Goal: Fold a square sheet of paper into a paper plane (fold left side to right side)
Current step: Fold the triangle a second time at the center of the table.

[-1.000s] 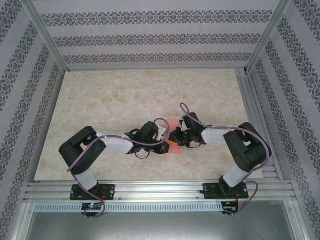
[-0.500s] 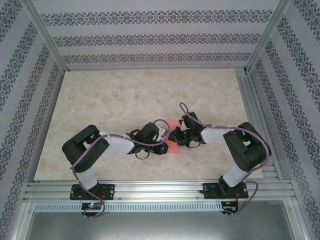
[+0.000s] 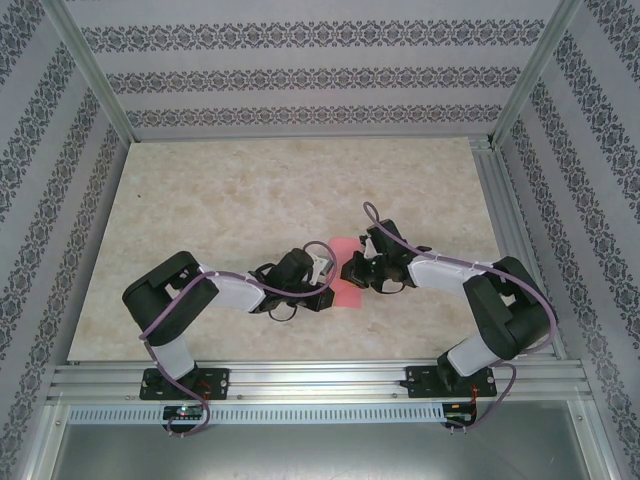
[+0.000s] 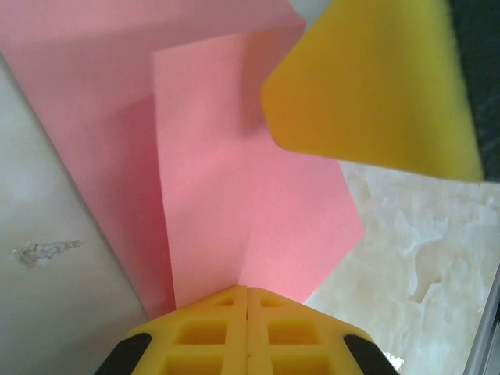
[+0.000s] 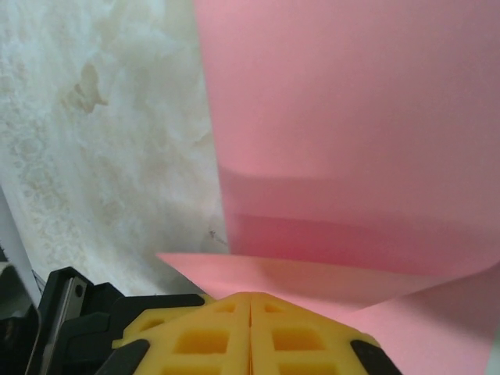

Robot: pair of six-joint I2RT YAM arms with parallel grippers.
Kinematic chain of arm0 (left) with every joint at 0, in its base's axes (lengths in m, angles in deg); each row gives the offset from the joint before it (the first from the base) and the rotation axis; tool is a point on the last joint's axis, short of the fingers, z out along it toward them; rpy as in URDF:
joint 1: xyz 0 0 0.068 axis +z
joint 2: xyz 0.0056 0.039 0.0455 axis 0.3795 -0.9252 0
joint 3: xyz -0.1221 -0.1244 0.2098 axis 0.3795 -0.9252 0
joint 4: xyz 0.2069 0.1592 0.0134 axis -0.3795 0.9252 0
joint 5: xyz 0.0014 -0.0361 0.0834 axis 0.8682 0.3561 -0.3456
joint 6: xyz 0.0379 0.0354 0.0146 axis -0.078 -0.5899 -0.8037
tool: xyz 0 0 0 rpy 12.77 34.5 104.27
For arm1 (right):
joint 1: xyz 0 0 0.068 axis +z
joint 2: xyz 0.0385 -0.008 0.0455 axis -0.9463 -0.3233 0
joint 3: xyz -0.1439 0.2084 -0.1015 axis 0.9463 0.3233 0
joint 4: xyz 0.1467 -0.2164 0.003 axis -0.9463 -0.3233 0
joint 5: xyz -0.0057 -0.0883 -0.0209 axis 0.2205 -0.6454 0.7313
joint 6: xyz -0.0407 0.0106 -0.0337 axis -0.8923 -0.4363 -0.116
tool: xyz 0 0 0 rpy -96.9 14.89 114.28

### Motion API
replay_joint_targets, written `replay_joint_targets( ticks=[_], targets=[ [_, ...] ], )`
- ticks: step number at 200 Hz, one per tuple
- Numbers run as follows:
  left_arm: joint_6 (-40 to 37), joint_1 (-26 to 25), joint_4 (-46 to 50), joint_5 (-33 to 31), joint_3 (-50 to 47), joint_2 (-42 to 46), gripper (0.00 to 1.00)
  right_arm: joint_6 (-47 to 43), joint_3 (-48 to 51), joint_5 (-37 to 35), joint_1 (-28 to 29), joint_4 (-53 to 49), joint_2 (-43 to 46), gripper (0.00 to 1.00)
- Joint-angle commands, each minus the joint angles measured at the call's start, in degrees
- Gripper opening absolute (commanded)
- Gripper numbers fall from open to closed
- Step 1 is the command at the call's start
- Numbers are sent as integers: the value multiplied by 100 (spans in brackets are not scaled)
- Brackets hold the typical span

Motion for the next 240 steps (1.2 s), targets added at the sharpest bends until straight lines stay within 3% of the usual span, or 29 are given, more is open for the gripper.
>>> replay_joint_targets(
  ticks=[1,77,131,240],
  targets=[
    [103,-49,334,-65,-213,-123,7,122,168,156,127,107,46,5],
    [111,-49,362,-105,-221,-122,5,199,43,150,395,308,-455,4],
    [116,-49,421,-172,-235,-131,3,-130,-114,-345,415,-174,-623,4],
    [212,-49,316,-247,-500,-92,2,-858,-309,-827,-18,-798,-593,6]
  ],
)
